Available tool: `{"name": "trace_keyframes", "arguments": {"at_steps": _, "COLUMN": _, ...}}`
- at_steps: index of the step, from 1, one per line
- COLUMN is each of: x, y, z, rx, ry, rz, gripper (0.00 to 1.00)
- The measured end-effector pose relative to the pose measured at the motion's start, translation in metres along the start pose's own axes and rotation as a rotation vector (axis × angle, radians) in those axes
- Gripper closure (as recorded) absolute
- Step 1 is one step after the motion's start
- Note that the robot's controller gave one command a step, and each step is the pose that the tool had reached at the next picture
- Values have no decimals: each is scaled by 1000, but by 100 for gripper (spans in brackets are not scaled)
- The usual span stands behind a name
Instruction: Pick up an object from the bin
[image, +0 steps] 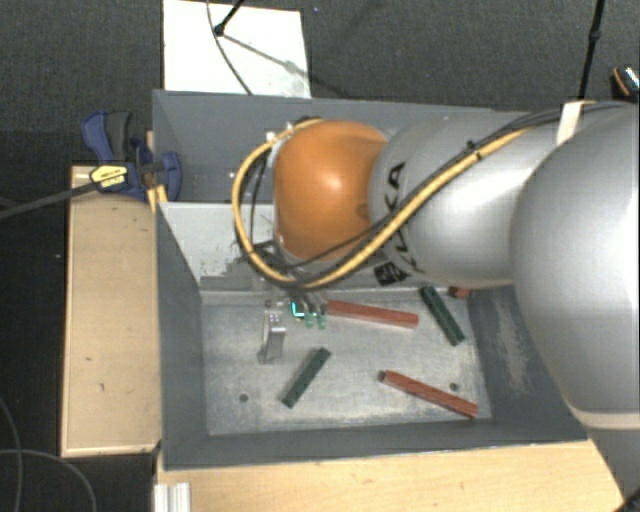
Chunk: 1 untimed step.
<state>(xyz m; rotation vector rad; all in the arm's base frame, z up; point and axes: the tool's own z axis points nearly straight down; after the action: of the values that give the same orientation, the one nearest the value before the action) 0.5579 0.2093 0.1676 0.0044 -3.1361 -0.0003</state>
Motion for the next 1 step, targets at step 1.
{"name": "trace_keyframes", "arguments": {"at_steps": 1, "x": -14, "y": -59, "z": 47, "rx": 3, "ry": -3, "rz": -16, "gripper": 0}}
